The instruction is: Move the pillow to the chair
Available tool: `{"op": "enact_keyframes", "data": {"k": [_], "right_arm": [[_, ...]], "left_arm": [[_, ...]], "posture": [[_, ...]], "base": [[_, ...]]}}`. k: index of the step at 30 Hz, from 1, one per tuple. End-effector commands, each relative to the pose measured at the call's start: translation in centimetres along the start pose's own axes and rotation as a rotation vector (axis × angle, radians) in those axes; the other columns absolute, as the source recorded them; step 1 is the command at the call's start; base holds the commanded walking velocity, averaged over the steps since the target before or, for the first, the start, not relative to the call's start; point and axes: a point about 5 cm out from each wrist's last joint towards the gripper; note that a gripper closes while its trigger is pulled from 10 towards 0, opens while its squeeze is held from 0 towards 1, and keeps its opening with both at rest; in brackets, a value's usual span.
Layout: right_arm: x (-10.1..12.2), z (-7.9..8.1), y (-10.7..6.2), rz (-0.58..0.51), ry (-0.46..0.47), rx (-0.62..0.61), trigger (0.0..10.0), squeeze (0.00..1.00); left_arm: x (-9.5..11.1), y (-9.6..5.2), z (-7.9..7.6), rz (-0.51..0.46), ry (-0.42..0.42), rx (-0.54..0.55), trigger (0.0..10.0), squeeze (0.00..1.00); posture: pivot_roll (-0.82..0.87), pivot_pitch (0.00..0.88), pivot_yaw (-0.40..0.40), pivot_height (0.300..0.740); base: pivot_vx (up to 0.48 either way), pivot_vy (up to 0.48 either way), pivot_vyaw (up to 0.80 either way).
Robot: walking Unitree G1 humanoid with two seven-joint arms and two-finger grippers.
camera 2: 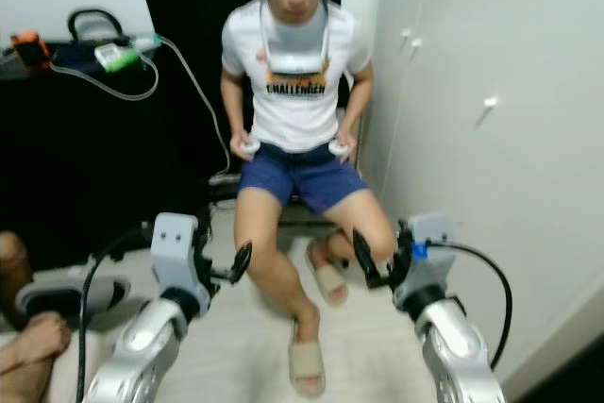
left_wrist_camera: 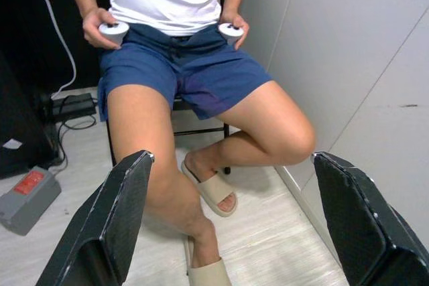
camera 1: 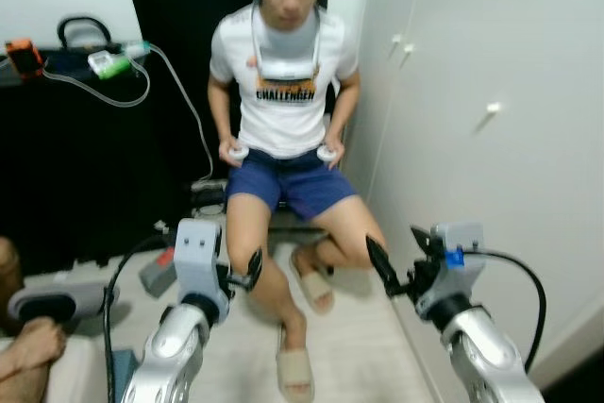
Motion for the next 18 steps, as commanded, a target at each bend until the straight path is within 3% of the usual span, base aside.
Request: {"op": "enact_keyframes", "data": {"k": [1,18], "right_arm": [[-0.02,0.15,0.1,0.003,0.0,0.006,10.0,0.0],[-0.04,0.11,-0.04,0.005,-0.002,0.006,10.0,0.0]], "left_arm": [[-0.13,0.01,0.13,0.005,0.015,-0.001,10.0,0.0],[-0.08,0.09,-0.04,0.003,0.016,-0.01,10.0,0.0]], "posture": [[-0.05,0.0,-0.005,0.735],[-0.06,0.0,-0.003,0.735]], "base": [[0.27,0.0,0.0],[0.258,0.0,0.0]]}}
Point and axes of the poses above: a point about 5 cm out from each wrist's last joint towards the gripper, its own y axis pointing out of the wrist towards the gripper, its own x axis along the axis of the wrist's last joint, z = x × y, and after that the axes turned 10 degrees about y, right-handed
